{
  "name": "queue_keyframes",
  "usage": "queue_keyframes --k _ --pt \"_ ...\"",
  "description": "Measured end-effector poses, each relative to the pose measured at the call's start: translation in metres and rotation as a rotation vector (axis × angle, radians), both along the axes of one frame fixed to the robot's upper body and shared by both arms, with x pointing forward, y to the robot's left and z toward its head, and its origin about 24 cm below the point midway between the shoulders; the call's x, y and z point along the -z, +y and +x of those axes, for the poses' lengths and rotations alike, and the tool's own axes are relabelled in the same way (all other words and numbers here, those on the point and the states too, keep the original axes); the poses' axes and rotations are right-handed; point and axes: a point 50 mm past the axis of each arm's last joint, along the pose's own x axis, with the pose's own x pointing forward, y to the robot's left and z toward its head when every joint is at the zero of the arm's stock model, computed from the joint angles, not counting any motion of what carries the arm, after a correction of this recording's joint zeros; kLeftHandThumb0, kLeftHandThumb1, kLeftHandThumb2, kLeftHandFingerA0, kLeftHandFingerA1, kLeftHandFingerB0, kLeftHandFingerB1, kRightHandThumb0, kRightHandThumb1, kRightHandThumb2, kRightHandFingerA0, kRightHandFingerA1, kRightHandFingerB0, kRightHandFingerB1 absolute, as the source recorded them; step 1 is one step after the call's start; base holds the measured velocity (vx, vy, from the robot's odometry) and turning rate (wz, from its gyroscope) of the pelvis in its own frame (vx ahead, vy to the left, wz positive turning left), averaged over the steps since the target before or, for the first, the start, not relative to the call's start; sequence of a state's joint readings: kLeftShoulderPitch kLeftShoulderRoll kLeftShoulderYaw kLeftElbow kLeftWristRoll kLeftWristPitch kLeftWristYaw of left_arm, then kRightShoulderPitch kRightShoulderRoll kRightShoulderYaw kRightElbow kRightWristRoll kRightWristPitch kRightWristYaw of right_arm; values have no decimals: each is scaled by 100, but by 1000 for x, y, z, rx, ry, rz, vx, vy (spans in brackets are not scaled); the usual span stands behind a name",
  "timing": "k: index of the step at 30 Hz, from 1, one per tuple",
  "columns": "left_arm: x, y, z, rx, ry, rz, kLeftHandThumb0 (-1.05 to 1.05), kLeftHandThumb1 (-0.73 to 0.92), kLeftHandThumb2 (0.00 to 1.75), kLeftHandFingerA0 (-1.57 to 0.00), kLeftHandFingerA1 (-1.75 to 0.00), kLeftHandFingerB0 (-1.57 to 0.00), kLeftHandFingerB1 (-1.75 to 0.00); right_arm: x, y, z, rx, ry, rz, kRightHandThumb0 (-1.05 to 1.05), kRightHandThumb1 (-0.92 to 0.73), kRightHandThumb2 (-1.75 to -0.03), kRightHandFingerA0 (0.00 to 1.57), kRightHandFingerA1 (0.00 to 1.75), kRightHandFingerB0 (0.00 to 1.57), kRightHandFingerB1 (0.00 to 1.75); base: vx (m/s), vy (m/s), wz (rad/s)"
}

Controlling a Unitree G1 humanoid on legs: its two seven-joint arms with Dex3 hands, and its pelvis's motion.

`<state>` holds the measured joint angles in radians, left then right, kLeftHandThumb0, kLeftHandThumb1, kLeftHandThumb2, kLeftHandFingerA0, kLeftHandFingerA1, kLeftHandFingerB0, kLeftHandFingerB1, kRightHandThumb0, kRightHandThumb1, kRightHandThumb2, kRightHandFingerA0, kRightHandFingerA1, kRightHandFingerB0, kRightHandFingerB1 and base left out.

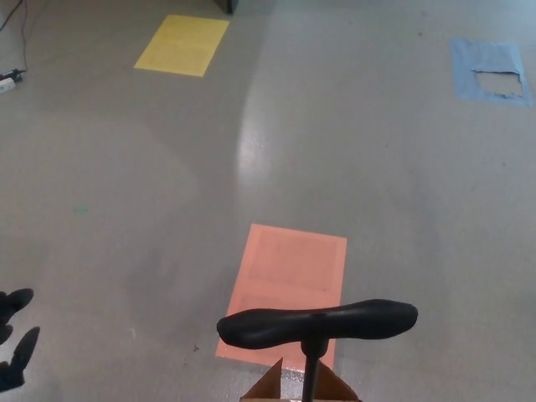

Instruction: An air pump is kept on top of a storage box on the floor and the robot uses its right hand to press down on the handle of the pump to compress it

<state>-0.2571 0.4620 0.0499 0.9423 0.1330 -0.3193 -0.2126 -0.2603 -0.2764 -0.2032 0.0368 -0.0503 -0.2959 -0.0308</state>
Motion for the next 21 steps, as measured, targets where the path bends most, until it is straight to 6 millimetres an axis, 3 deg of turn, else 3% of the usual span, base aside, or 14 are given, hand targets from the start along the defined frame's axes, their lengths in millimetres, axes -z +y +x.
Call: queue_keyframes --k 1,2,3,4,5,13,17,20,21 --pt "-1 0 1 1 -5 0 -78 82 110 -6 -27 -6 -23 -6 2 0 -10 -19 -6 -81 -73 -84 8 24 8 24 0 0 0" --pt "-2 -1 2 2 -7 0 -79 83 110 -6 -25 -6 -23 -10 4 0 -17 -31 -10 -75 -90 -69 11 23 10 22 0 0 0" --pt "-3 -1 4 5 -13 0 -79 83 110 -6 -25 -6 -23 -20 8 -1 -37 -64 -18 -75 -90 -69 11 23 10 22 0 0 0" --pt "-4 -1 5 5 -15 0 -79 84 110 -6 -25 -6 -22 -23 10 -1 -43 -73 -21 -84 -79 -112 6 20 6 20 0 0 0" --pt "-5 -2 6 7 -20 0 -78 83 110 -6 -27 -6 -24 -33 15 -2 -64 -102 -31 -86 -83 -115 1 13 1 14 0 0 0" --pt "-11 -4 14 16 -37 0 -76 85 112 -5 -28 -5 -22 -98 63 -11 -260 -296 -140 -87 -85 -116 0 16 0 14 0 0 0" --pt "-10 -4 14 21 -31 0 -77 86 113 -6 -29 -6 -21 -119 90 -23 -375 -358 -213 -83 -85 -119 0 14 0 14 0 0 0" --pt "-9 -5 14 27 -22 1 -66 80 112 -4 -40 -3 -29 -131 115 -35 -483 -393 -289 -85 -86 -119 0 14 0 14 0 0 0" --pt "-9 -5 14 29 -20 1 -77 86 111 -6 -30 -6 -19 -133 120 -37 -508 -396 -306 -86 -86 -119 0 15 0 14 0 0 0"
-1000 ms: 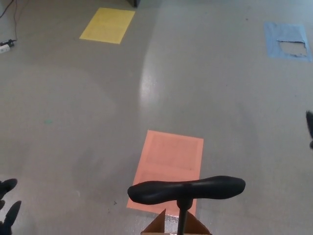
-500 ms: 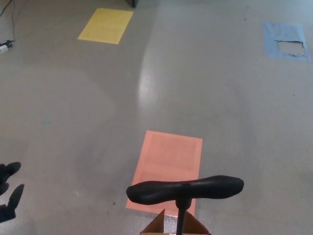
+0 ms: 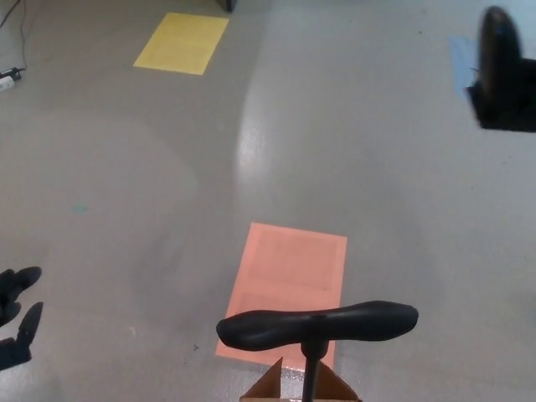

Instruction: An air pump is kept on top of a storage box on the floor and the robot uses its right hand to press down on the handle of the pump to compress it

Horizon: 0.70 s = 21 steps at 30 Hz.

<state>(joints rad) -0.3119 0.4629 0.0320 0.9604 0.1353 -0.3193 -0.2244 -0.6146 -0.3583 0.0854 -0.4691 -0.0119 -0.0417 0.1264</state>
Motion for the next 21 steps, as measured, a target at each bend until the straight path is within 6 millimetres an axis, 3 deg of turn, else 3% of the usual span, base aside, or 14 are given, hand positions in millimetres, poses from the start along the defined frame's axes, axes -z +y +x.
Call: queue_keyframes --k 1,9,10,11,15,16,17,21 --pt "0 0 0 2 3 0 -74 81 113 0 -29 -5 -23 -2 8 -4 -33 -6 -31 -88 -88 -119 0 14 0 13 0 0 0" --pt "7 0 -4 5 45 1 -78 84 110 -6 -29 -7 -20 4 56 -24 -219 27 -244 -84 -84 -117 0 18 0 18 0 0 0" --pt "8 0 -4 6 49 2 -72 92 76 -3 -25 -1 -22 7 61 -25 -236 38 -268 -85 -85 -118 0 17 0 17 0 0 0" --pt "9 0 -4 6 57 4 -79 84 112 -4 -32 -7 -21 13 67 -27 -260 64 -307 -88 -87 -120 0 15 0 14 0 0 0" --pt "10 1 -4 7 71 10 -73 78 113 0 -34 -5 -25 32 85 -30 -316 145 -431 -86 -84 -119 0 19 0 17 0 0 0" --pt "10 2 -4 9 73 11 -73 76 104 -5 -33 -1 -24 37 89 -31 -328 168 -465 -86 -83 -118 0 18 0 17 0 0 0" --pt "9 2 -4 11 74 11 -69 91 74 -4 -25 -5 -21 42 91 -31 -335 187 -492 -86 -83 -118 0 18 0 17 0 0 0" --pt "7 2 -4 27 68 7 -71 92 74 -5 -27 -2 -22 64 101 -30 -346 280 -615 -84 -81 -117 0 20 0 19 0 0 0"
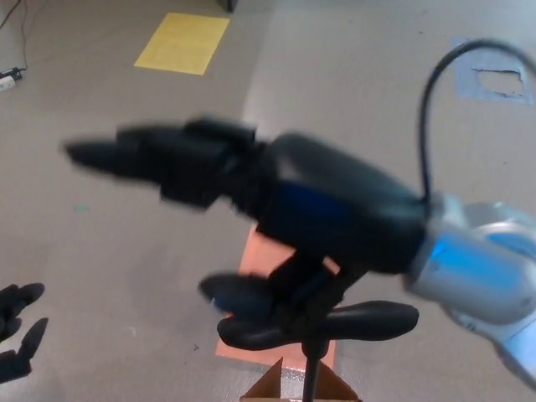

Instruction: An air pump is kept on top of a storage box on the floor and the robot uses its right hand to press down on the handle of the pump to compress it

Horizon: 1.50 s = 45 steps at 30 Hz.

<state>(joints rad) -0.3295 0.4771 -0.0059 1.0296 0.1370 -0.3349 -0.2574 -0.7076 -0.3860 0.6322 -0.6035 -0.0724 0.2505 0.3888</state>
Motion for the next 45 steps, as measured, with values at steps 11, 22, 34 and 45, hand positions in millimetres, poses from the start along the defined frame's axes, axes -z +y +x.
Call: queue_keyframes --k 11,22,34,45 --pt "-3 4 -2 23 0 13 -71 92 72 -10 -29 -7 -22 70 -5 18 144 174 -295 -77 -76 -112 0 23 0 22 0 0 0" --pt "-1 3 -3 27 11 20 -74 77 107 -3 -40 -10 -30 107 -22 13 220 229 -387 -81 -74 -94 0 18 0 16 0 0 0" --pt "0 3 -3 23 13 32 -69 75 108 -6 -44 -4 -34 168 -31 19 320 363 -438 -85 -83 -115 0 17 0 15 0 0 0" --pt "0 3 -3 25 11 32 -67 92 72 -12 -31 -8 -24 212 -20 34 409 442 -477 -87 -81 -112 6 22 6 20 0 0 0"
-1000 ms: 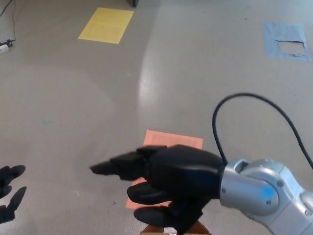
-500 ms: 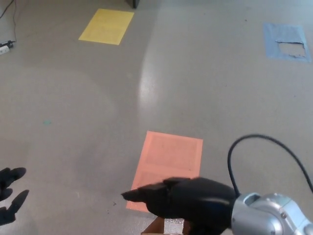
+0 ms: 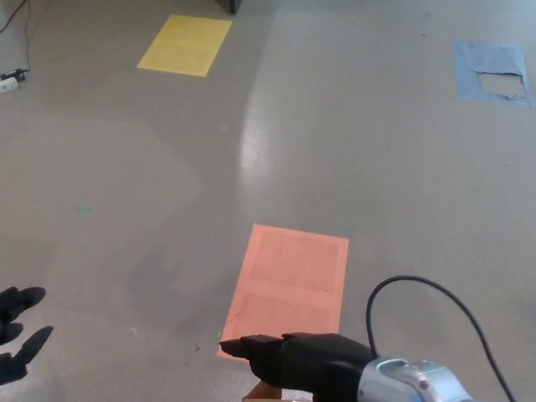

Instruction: An air pump is kept on top of a storage box on the floor and the robot uses its right hand to press down on the handle of the pump to compress it

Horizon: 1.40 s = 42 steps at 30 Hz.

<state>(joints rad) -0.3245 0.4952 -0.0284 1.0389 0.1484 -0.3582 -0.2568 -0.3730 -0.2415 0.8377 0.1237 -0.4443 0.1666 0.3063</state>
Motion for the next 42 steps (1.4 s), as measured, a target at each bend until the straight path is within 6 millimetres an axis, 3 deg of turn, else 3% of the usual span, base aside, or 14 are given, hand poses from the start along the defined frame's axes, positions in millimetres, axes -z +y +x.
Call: queue_keyframes --k 1,15,16,21,22,25,27,29,30,31,34,39,41,42 --pt "0 0 0 0 0 0 -69 75 107 -9 -45 -2 -35 5 1 1 10 9 -7 -83 -79 -112 5 24 5 22 0 0 0" --pt "-1 -1 1 7 -7 1 -68 75 106 -6 -44 -4 -34 56 2 15 151 101 -99 -86 -81 -114 7 26 7 23 0 0 0" --pt "-1 -1 1 8 -8 1 -65 92 72 -12 -32 -8 -24 59 1 15 163 107 -107 -87 -81 -115 7 25 7 22 0 0 0" --pt "-1 -2 1 11 -9 2 -69 92 72 -13 -32 -9 -24 71 -4 17 215 125 -138 -86 -80 -114 7 27 7 22 0 0 0" --pt "-1 -2 0 12 -8 2 -75 77 107 -6 -43 -9 -32 75 -7 18 237 132 -151 -86 -81 -114 7 26 6 20 0 0 0" --pt "1 -2 -2 14 -3 3 -74 77 108 -6 -43 -9 -32 84 -12 17 275 146 -173 -85 -81 -114 8 28 7 22 0 0 0" --pt "3 -3 -4 21 4 7 -73 92 74 -13 -33 -11 -23 91 -18 15 308 154 -194 -84 -80 -113 8 29 7 23 0 0 0" --pt "5 -4 -7 28 13 10 -74 77 107 -6 -43 -9 -33 95 -20 15 327 153 -204 -84 -79 -112 8 30 7 23 0 0 0" --pt "7 -4 -9 33 19 12 -69 92 72 -13 -33 -10 -24 99 -22 13 340 157 -214 -83 -79 -112 7 29 7 23 0 0 0" --pt "9 -5 -12 39 27 15 -70 75 106 -6 -44 -7 -35 104 -26 9 358 170 -231 -81 -78 -110 7 29 7 24 0 0 0" --pt "13 -6 -18 49 44 18 -72 92 72 -13 -33 -11 -24 113 -35 3 398 178 -255 -81 -78 -110 7 29 7 25 0 0 0" --pt "16 -7 -22 57 53 20 -73 92 74 -12 -33 -11 -23 122 -47 -5 443 177 -292 -82 -79 -111 8 29 7 25 0 0 0" --pt "16 -8 -21 61 52 21 -73 77 107 -6 -44 -9 -34 123 -47 -5 448 169 -288 -83 -79 -112 8 29 8 24 0 0 0" --pt "16 -8 -21 63 51 22 -72 92 73 -13 -33 -11 -23 123 -47 -5 449 166 -287 -83 -79 -112 8 29 8 24 0 0 0"
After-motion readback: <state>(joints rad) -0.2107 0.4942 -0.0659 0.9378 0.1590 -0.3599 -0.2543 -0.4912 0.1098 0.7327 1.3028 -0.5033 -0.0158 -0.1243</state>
